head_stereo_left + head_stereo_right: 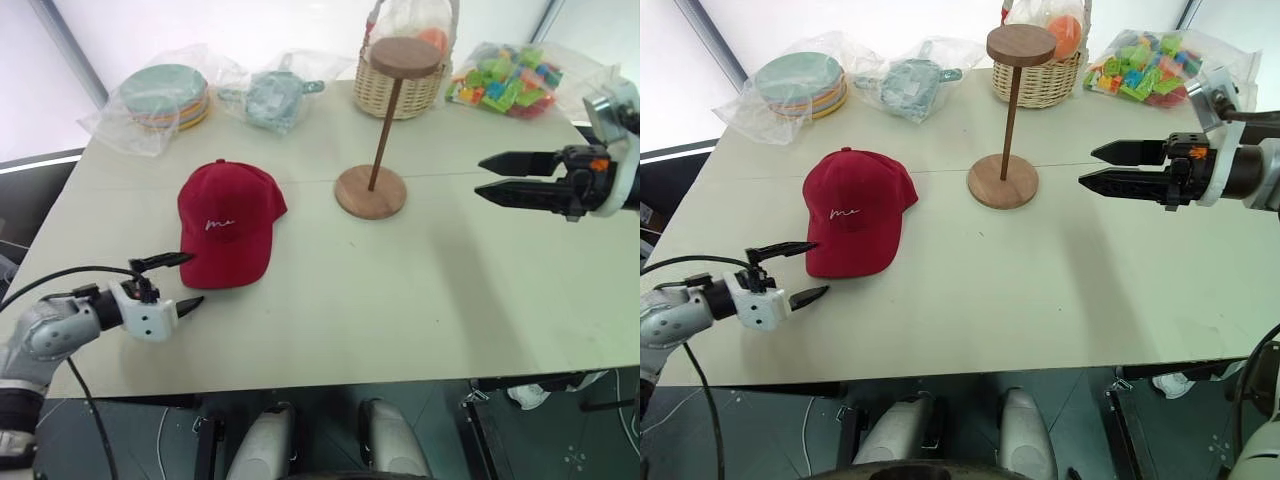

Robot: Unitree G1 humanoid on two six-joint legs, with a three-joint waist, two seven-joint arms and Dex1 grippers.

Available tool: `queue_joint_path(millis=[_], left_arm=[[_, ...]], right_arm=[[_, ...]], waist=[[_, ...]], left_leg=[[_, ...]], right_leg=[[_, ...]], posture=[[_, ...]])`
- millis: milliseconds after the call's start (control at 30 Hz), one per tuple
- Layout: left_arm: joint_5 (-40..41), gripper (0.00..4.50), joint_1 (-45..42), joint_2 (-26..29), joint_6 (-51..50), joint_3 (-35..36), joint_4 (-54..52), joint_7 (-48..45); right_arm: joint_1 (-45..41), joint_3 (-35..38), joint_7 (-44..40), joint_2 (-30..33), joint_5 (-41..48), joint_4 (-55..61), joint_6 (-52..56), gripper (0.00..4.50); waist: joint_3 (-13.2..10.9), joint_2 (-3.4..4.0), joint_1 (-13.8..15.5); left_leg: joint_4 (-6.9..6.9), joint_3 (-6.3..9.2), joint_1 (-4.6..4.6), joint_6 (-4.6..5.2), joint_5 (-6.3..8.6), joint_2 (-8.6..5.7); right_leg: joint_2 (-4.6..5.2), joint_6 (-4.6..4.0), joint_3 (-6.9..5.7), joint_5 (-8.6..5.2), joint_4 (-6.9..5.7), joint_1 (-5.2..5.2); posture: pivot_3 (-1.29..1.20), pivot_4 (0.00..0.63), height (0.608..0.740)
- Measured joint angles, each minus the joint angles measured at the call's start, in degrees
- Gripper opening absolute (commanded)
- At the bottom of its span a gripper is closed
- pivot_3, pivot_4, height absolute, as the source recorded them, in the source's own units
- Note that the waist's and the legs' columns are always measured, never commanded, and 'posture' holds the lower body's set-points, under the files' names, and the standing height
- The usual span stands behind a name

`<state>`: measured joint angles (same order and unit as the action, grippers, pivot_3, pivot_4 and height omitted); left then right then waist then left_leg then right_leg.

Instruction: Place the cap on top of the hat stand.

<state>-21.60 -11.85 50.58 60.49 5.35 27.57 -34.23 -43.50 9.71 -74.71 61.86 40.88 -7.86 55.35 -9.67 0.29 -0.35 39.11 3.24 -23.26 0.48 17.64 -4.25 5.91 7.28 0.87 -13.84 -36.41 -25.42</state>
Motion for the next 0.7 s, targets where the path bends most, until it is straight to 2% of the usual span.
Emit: queue_joint_path(millis=[100, 167, 233, 400, 433, 700], left_arm=[[-3.66, 4.46, -4.96, -1.14, 1.55, -2.64, 4.38, 4.69], [-4.79, 3.96, -7.57, -1.42, 1.87, -4.59, 6.91, 6.95], [-5.46, 3.13, -9.50, -1.40, 2.09, -5.77, 8.62, 8.39], [-5.84, 0.45, -12.70, -1.85, 2.29, -8.95, 10.71, 10.70], [-5.51, 0.05, -13.76, -2.13, 2.17, -9.02, 10.70, 11.32], [-5.91, 0.05, -14.90, -3.01, -0.41, -10.12, 9.39, 15.89]], right_arm=[[-0.87, -0.05, 0.21, 0.07, -0.01, 0.11, 0.57, 4.50], [-1.37, -0.05, 0.30, 0.17, -0.05, 0.17, 0.58, 4.50], [-1.36, -0.05, 0.58, 0.15, -0.07, 0.30, 0.63, 4.50], [-1.35, -0.05, 1.44, 0.13, -0.06, 0.56, 1.13, 4.50], [-1.36, -0.05, 1.61, 0.11, -0.06, 0.62, 1.15, 4.50], [-1.36, 0.00, 2.91, -0.02, 0.06, 1.51, 1.34, 4.50]], waist=[[0.00, 0.00, 0.36], [0.01, -0.01, 0.63], [0.00, -0.01, 0.71], [0.01, -0.01, 0.90], [0.01, -0.02, 1.06], [0.03, -0.02, 1.13]], left_leg=[[0.04, 0.00, 0.00, 0.02, 0.01, -0.03], [0.05, 0.00, 0.00, 0.02, 0.01, -0.03], [0.05, -0.01, -0.01, -0.08, -0.05, -0.03], [0.06, -0.02, -0.02, -0.21, -0.13, -0.03], [0.08, -0.02, -0.02, -0.21, -0.13, -0.03], [0.09, 0.00, -0.02, -0.21, -0.13, -0.10]], right_leg=[[-0.02, 0.06, 0.00, 0.03, -0.03, -0.01], [-0.02, 0.08, -0.01, 0.04, -0.06, -0.02], [-0.02, 0.08, -0.01, 0.04, -0.10, -0.05], [-0.02, 0.08, 0.00, 0.04, -0.11, -0.07], [-0.02, 0.08, -0.01, 0.04, -0.12, -0.05], [-0.02, 0.09, -0.04, 0.05, -0.19, -0.05]], posture=[[0.00, 0.150, 0.740], [0.00, 0.150, 0.740], [0.00, 0.150, 0.740], [0.00, 0.150, 0.740], [0.00, 0.150, 0.740], [0.00, 0.150, 0.740]])
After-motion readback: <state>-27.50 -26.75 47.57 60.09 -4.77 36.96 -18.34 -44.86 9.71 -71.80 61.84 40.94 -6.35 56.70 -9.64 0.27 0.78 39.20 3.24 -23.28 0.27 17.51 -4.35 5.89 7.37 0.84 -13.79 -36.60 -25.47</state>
